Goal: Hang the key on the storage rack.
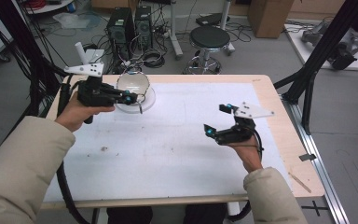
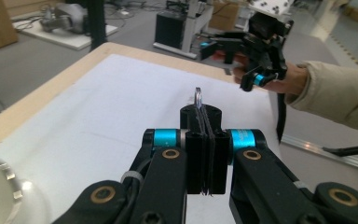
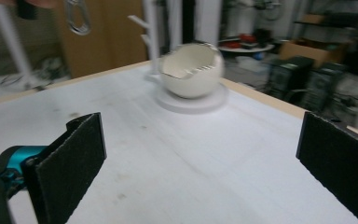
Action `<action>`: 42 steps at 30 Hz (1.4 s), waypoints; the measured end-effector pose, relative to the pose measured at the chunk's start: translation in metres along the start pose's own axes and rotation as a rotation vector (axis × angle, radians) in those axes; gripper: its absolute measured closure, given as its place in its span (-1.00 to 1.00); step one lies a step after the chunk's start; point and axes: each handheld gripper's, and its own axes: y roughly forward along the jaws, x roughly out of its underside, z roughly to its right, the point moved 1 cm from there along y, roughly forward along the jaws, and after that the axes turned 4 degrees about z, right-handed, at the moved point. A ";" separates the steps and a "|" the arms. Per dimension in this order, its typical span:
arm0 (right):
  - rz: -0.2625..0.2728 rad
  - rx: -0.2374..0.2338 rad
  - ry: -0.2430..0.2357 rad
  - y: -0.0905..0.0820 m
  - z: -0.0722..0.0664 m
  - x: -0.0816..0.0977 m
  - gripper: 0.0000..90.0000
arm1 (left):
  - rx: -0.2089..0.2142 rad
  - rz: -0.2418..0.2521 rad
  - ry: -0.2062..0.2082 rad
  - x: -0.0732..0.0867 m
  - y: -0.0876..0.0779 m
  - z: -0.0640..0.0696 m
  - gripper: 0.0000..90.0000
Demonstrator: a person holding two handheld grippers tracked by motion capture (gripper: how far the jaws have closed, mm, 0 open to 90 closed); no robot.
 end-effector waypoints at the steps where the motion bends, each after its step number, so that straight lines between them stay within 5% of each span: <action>1: 0.008 0.032 0.016 -0.008 0.003 0.008 -0.99 | -0.005 -0.002 0.001 -0.002 -0.005 -0.003 0.97; 7: 0.075 0.255 0.076 -0.051 0.016 0.053 -0.99 | -0.085 -0.028 0.011 -0.012 -0.043 -0.028 0.97; 13: 0.138 0.378 0.081 -0.070 0.021 0.086 -0.99 | -0.169 -0.069 -0.004 -0.014 -0.072 -0.051 0.97; 24: 0.245 0.430 0.075 -0.083 0.019 0.105 -0.99 | -0.265 -0.097 -0.040 -0.012 -0.108 -0.082 0.97; 42: 0.226 0.445 0.048 -0.080 0.018 0.105 -0.99 | -0.368 -0.175 -0.150 0.021 -0.125 -0.118 0.97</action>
